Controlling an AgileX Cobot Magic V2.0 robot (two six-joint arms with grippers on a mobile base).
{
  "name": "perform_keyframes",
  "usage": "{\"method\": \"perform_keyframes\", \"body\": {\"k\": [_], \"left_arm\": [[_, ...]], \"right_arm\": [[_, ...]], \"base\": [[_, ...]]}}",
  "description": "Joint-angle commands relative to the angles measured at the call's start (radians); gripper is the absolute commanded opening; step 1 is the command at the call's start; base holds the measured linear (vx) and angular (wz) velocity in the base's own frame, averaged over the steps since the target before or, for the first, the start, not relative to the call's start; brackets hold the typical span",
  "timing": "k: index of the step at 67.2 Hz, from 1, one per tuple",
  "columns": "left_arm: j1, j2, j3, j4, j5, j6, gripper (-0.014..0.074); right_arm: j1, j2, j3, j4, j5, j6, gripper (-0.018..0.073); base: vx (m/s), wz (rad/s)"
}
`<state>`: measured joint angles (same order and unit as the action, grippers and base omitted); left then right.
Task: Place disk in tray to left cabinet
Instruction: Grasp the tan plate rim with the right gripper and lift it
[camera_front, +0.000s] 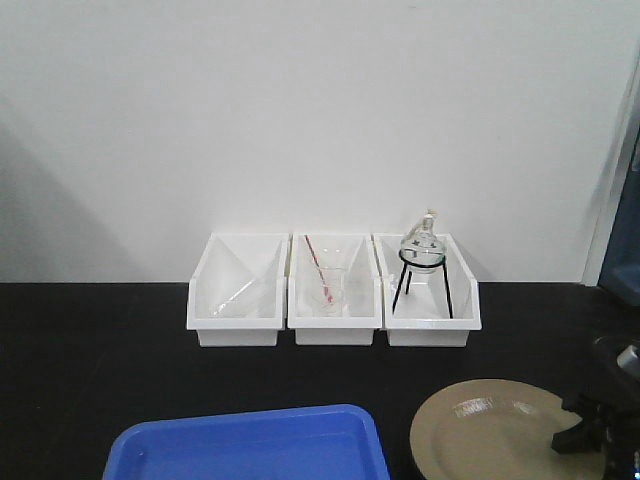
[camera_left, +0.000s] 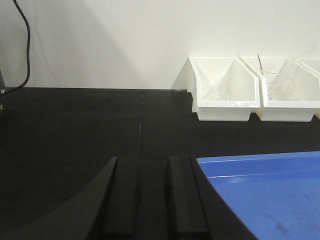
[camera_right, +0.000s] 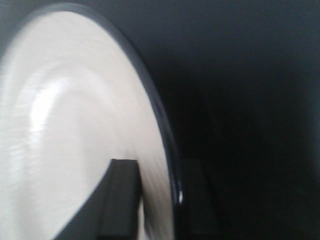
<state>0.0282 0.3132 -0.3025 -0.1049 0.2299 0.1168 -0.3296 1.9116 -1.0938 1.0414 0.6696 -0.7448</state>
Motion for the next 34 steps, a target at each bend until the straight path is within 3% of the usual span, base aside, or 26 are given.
{"method": "perform_keyframes", "body": {"k": [1,7,15,24,34], "left_arm": [[-0.005,0.012,-0.029,-0.002,-0.079,0.004,0.0301],[-0.005,0.012,-0.029,-0.002,-0.079,0.004,0.0301],[-0.005,0.012,-0.029,-0.002,-0.079,0.004,0.0301],[-0.005,0.012,-0.029,-0.003,-0.08,0.004,0.0301],[-0.005,0.012,-0.029,-0.003,-0.08,0.004,0.0301]], "right_arm": [[-0.01,-0.099,-0.022,0.013,-0.003,-0.016,0.0081],[-0.009,-0.145,-0.022,0.031,-0.008,-0.016,-0.0009],[-0.009,-0.199,-0.022,0.108,-0.015,-0.016,-0.0011],[-0.001,-0.254,-0.022,0.314,0.022,-0.034,-0.0009],[0.088,-0.271,-0.022,0.6,0.112,-0.178,-0.0006]], "base": [[0.0,0.0],[0.0,0.0],[0.0,0.0],[0.0,0.0],[0.0,0.0]]}}
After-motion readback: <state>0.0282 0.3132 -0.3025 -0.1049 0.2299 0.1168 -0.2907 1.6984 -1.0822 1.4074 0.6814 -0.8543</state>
